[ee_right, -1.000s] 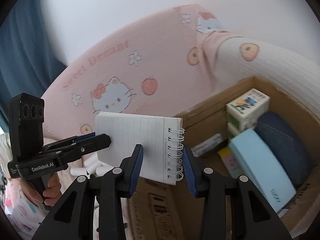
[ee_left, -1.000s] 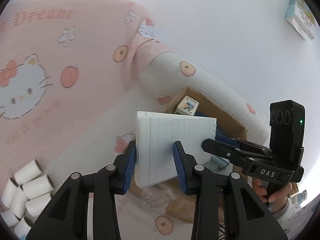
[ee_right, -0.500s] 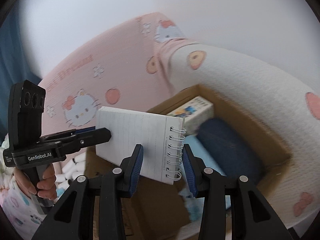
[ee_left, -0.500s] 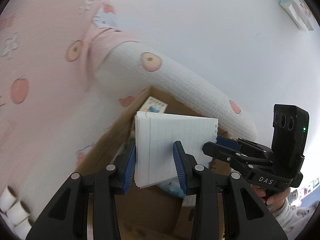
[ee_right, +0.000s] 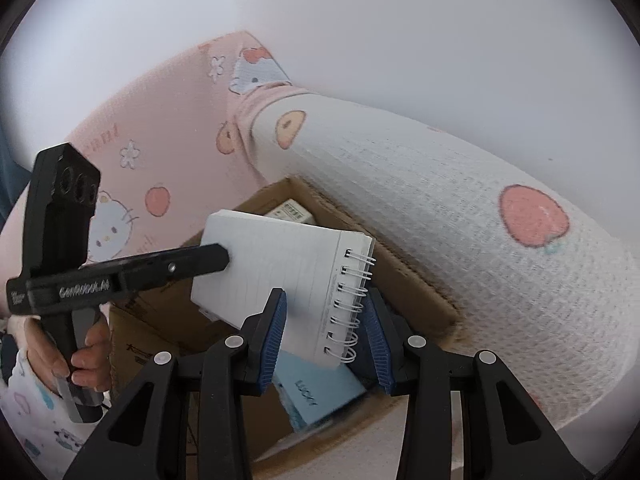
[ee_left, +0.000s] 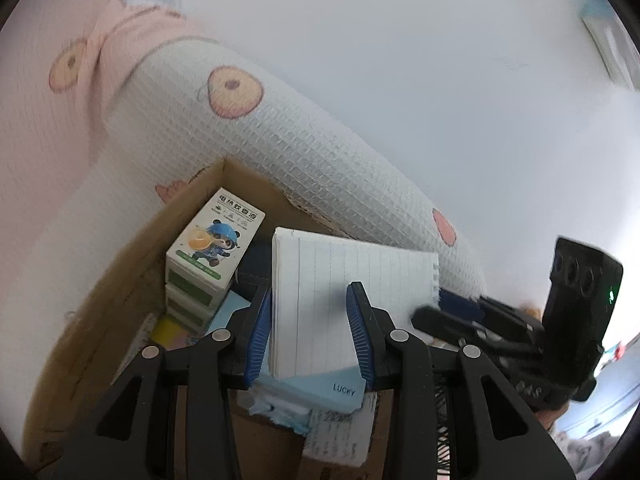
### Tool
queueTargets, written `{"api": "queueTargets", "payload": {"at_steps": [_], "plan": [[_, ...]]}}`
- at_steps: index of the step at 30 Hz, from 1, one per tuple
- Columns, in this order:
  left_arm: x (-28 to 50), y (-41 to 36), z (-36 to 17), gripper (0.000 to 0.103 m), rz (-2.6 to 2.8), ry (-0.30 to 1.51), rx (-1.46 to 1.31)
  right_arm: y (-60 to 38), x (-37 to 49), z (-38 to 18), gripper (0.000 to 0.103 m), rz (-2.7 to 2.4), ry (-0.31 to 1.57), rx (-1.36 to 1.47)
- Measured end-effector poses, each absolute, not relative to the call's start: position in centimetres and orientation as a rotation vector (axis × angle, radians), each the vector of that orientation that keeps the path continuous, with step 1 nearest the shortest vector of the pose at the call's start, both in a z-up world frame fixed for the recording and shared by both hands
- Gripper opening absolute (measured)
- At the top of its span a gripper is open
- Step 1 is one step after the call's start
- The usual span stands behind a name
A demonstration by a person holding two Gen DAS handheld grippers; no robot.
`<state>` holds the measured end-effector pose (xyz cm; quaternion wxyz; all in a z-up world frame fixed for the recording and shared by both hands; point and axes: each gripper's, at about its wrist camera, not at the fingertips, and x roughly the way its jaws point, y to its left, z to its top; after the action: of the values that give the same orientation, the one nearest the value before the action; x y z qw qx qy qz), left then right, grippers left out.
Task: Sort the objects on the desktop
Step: 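Carry the notepad with the right gripper over the cardboard box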
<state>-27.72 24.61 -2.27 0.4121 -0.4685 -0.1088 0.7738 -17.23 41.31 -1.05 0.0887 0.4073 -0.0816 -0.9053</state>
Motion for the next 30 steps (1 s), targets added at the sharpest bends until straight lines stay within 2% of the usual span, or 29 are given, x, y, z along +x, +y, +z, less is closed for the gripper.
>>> {"api": "queueTargets", "payload": {"at_steps": [7, 18, 23, 26, 30], "plan": [[-30.0, 24.9, -5.4, 0.04, 1.865, -0.392, -1.303, 40.6, -17.4, -1.7, 0.038, -2.688, -0.164, 1.293], [-30.5, 27.4, -7.8, 0.041, 1.869, -0.276, -1.444, 40.6, -19.0, -4.4, 0.038, -2.601, -0.168, 1.564], [-29.9, 28.2, -7.4, 0.05, 1.924, -0.197, -1.439, 39.3, -18.7, -4.1, 0.038, -2.629, 0.075, 1.58], [-29.6, 28.4, -6.6, 0.053, 1.95, -0.165, -1.42, 38.1, -18.5, -3.6, 0.04, -2.587, 0.179, 1.548], [-28.9, 28.0, -5.6, 0.057, 1.965, -0.189, -1.39, 36.4, -18.3, -3.7, 0.054, -2.511, 0.304, 1.519]]}}
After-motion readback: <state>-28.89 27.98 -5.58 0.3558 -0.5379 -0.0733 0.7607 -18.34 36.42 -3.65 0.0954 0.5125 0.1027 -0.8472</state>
